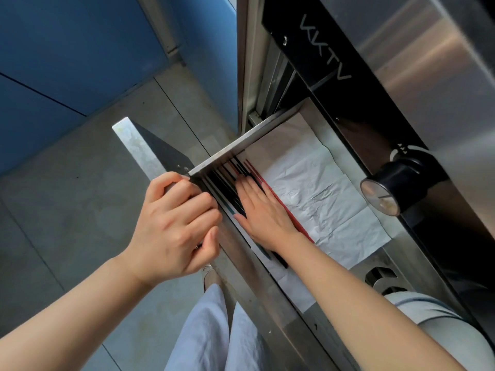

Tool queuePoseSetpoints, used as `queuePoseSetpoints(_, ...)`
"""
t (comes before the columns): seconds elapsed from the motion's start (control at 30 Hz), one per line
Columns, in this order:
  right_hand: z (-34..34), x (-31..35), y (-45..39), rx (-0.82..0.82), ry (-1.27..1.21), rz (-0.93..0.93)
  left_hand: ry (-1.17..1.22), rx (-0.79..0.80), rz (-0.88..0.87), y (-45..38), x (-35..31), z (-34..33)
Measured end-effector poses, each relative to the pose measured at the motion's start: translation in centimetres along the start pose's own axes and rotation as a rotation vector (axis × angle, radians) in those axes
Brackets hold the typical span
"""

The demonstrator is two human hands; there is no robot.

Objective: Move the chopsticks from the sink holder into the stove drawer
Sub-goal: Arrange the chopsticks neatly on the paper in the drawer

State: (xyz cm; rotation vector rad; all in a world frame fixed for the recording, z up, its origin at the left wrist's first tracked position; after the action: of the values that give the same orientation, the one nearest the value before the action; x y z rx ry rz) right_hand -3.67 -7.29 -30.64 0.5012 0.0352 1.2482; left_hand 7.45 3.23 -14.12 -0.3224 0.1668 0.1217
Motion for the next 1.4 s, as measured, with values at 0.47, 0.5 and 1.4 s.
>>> queuePoseSetpoints(0.47, -2.1, -0.5, 4.2, 0.061, 0.098, -0.028, -0.003, 0.002, -0.005, -0.1, 0.0, 0.0)
queuePoseSetpoints(0.5, -2.2, -0.3, 4.3, 0.065, 0.096, -0.040, -0.003, 0.002, -0.006, -0.1, -0.1, 0.0)
queuePoseSetpoints(1.4, -1.8, -1.8, 3.7, 0.072, 0.027, -0.084, -0.021, -0.017, -0.023, -0.1, -0.1, 0.0)
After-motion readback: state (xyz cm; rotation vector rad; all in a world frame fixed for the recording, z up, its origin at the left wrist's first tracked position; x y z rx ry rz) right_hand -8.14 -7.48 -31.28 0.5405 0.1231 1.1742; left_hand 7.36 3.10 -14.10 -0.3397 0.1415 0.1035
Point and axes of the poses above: each hand's wrist, its own y-axis away from the middle knuckle, its own z-axis out of the back of the hand, x = y × z, the point moved 4 cm from there along -y, towards the middle knuckle
